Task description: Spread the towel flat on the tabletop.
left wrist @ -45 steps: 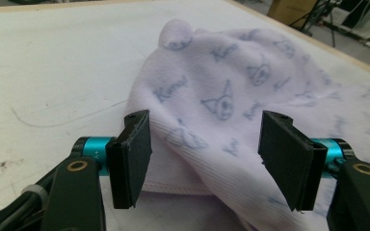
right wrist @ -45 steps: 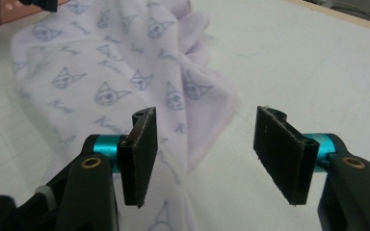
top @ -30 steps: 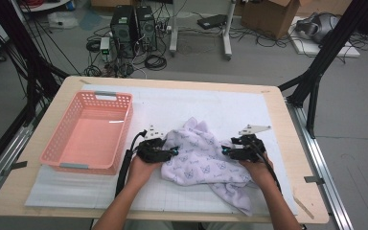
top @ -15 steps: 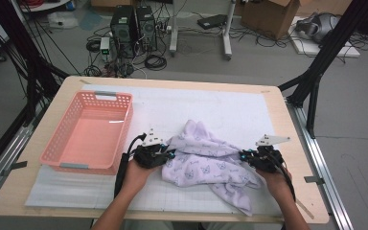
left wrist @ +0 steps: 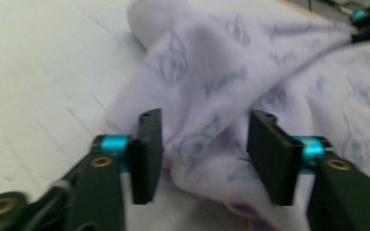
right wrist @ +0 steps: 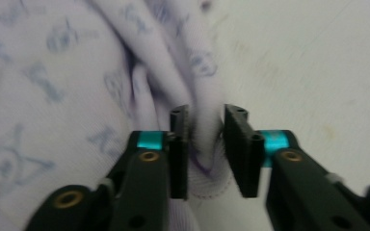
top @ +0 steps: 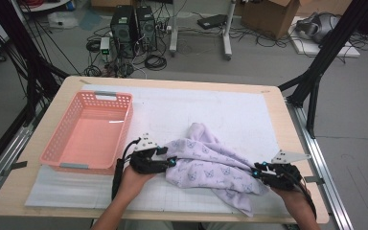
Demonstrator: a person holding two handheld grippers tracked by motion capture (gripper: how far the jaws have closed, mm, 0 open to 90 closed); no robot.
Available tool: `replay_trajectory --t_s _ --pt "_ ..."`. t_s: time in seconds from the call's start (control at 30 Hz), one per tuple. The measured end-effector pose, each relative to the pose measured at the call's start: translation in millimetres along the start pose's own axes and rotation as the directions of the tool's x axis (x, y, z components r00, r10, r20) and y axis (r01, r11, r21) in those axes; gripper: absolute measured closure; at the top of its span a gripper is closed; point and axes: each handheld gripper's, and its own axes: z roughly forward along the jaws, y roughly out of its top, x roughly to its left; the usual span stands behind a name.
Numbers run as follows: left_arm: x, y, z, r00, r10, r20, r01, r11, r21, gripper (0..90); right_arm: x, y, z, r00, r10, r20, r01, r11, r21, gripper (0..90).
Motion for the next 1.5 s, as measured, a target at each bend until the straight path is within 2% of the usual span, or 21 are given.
replay_trajectory --t_s 0.13,0.2,0.23,0.43,0.57,0.63,0.67,0.7,0.73,0.77,0.8,1.0,1.07,1.1,1.13,1.17,1.3,1.33,1.37,1.43,1.5 --pt "10.4 15.5 4.7 0.9997 -0.009 -0.023 0.008 0.9994 -0.035 42.3 -10.7 20.6 6.2 0.9991 0.042 -0.007 -0.042 0.995 -0.095 57.6" --pt "12.8 18.5 8.7 0.9996 -0.013 -0.026 0.013 0.9995 -0.028 43.3 -15.7 32.9 18.9 0.9988 0.046 -0.014 -0.047 0.994 -0.097 57.7" --pt "17.7 23.1 18.9 0.9994 -0.007 -0.035 0.007 1.0000 0.007 44.2 -17.4 38.3 26.7 0.9988 0.045 -0.017 -0.047 0.994 -0.099 58.0" --pt "23.3 21.8 46.9 0.9994 -0.008 -0.032 0.011 0.9962 0.087 45.6 -13.7 65.1 73.4 0.9980 0.014 -0.062 -0.017 0.999 -0.041 58.5" --pt "20.7 15.0 63.1 0.9997 -0.020 -0.014 0.022 0.9910 0.132 45.5 -6.5 73.6 93.3 0.9965 -0.004 -0.083 0.003 1.000 -0.012 58.0" --pt "18.9 12.9 67.1 0.9997 -0.026 0.002 0.025 0.9885 0.149 50.8 1.4 73.2 113.4 0.9943 -0.009 -0.106 0.015 0.998 0.062 59.0" --pt "18.1 12.4 67.9 0.9997 -0.021 0.012 0.019 0.9874 0.157 50.8 1.4 73.2 113.4 0.9943 -0.009 -0.106 0.015 0.998 0.062 59.0" --pt "15.1 11.8 68.6 0.9994 -0.007 0.035 0.001 0.9857 0.169 63.9 5.6 70.9 118.1 0.9938 -0.006 -0.111 0.016 0.996 0.089 70.2" --pt "15.1 11.8 68.6 0.9994 -0.007 0.035 0.001 0.9857 0.169 70.9 5.6 70.9 118.1 0.9938 -0.006 -0.111 0.016 0.996 0.089 70.2" --pt "11.8 12.5 68.0 0.9988 0.015 0.047 -0.023 0.9846 0.173 77.9 6.5 69.8 115.4 0.9923 -0.004 -0.124 0.016 0.995 0.097 84.0" --pt "11.8 12.5 68.0 0.9988 0.015 0.047 -0.023 0.9846 0.173 81.4 6.9 68.4 113.4 0.9935 0.003 -0.114 0.009 0.994 0.106 85.7" --pt "12.0 10.8 53.5 0.9998 0.021 -0.003 -0.021 0.9928 0.118 83.0 -4.9 48.9 82.6 0.9978 0.063 0.022 -0.064 0.997 0.034 87.3" --pt "13.2 11.6 48.7 0.9994 0.033 -0.006 -0.032 0.9927 0.117 84.1 -10.0 40.2 70.2 0.9934 0.073 0.088 -0.076 0.997 0.022 87.3" --pt "13.2 11.6 48.7 0.9994 0.033 -0.006 -0.032 0.9927 0.117 84.6 -10.0 40.2 70.2 0.9934 0.073 0.088 -0.076 0.997 0.022 87.3" --pt "13.0 12.4 46.7 0.9994 0.034 -0.006 -0.033 0.9935 0.109 84.6 -13.3 35.9 63.5 0.9896 0.081 0.119 -0.084 0.996 0.019 87.3" --pt "11.7 14.1 42.9 0.9991 0.043 -0.004 -0.042 0.9942 0.099 84.8 -20.8 27.0 50.4 0.9787 0.104 0.177 -0.106 0.994 0.001 87.3" --pt "5.7 15.0 40.9 0.9975 0.065 0.029 -0.068 0.9919 0.108 84.5 -30.1 13.1 33.9 0.9683 0.147 0.202 -0.151 0.989 0.001 87.1" --pt "0.4 15.3 41.4 0.9952 0.084 0.050 -0.090 0.9879 0.126 83.9 -30.2 12.5 33.0 0.9683 0.156 0.195 -0.161 0.987 0.009 86.4" --pt "-1.1 15.2 41.8 0.9954 0.073 0.062 -0.081 0.9872 0.137 80.7 -30.1 13.1 32.9 0.9706 0.152 0.186 -0.157 0.988 0.012 84.5" --pt "-1.6 14.9 42.3 0.9958 0.061 0.067 -0.071 0.9858 0.152 61.8 -28.1 17.6 32.0 0.9765 0.146 0.159 -0.145 0.989 -0.012 74.9" --pt "-0.8 15.2 41.7 0.9966 0.061 0.055 -0.069 0.9860 0.152 51.5 -27.9 21.2 32.2 0.9768 0.151 0.152 -0.148 0.989 -0.029 70.6"
